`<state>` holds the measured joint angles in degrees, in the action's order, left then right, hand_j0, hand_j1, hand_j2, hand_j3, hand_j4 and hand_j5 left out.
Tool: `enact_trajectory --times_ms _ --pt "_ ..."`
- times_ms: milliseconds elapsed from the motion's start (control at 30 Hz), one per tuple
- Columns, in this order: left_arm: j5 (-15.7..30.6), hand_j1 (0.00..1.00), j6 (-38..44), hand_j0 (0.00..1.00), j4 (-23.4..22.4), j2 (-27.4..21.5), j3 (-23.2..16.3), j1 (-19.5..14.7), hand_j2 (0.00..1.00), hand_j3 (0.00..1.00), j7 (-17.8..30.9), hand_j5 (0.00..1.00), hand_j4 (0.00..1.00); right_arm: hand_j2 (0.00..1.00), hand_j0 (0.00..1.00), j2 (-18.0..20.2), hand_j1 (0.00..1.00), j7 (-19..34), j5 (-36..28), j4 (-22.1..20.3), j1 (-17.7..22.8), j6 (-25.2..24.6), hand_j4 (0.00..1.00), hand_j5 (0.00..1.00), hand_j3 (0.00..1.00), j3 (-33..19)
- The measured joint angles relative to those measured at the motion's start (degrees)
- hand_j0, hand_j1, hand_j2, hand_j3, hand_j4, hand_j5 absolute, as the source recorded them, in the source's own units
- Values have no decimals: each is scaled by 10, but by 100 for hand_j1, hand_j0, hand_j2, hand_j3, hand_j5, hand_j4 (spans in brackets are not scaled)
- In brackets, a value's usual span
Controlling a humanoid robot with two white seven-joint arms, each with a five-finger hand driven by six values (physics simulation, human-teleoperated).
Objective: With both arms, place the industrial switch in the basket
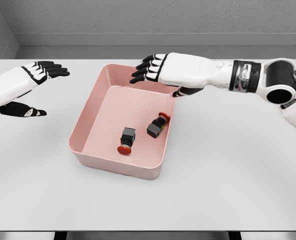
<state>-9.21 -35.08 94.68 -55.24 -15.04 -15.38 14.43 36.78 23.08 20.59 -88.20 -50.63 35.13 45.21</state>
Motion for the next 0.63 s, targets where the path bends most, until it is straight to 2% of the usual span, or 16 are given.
enact_trajectory --times_ms 100,233,367,500,633 --pt "0 100 0 100 0 0 0 0 100 100 0 100 100 100 100 30 100 -1 -4 -13 22 0 100 100 100 -24" --pt "0 100 0 100 -1 1 0 1 100 100 0 100 100 100 100 84 100 -3 -19 -18 93 0 100 100 100 -70" --pt "0 100 0 100 -2 1 0 1 100 100 0 100 100 100 100 138 100 -4 -49 -6 136 0 100 100 100 -109" --pt "0 100 0 100 -3 1 0 1 100 100 0 100 100 100 100 159 100 -6 -58 42 153 0 100 100 100 -131" --pt "0 100 0 100 -3 1 1 0 100 100 0 100 100 100 100 165 100 -6 -61 62 156 0 100 100 100 -145"
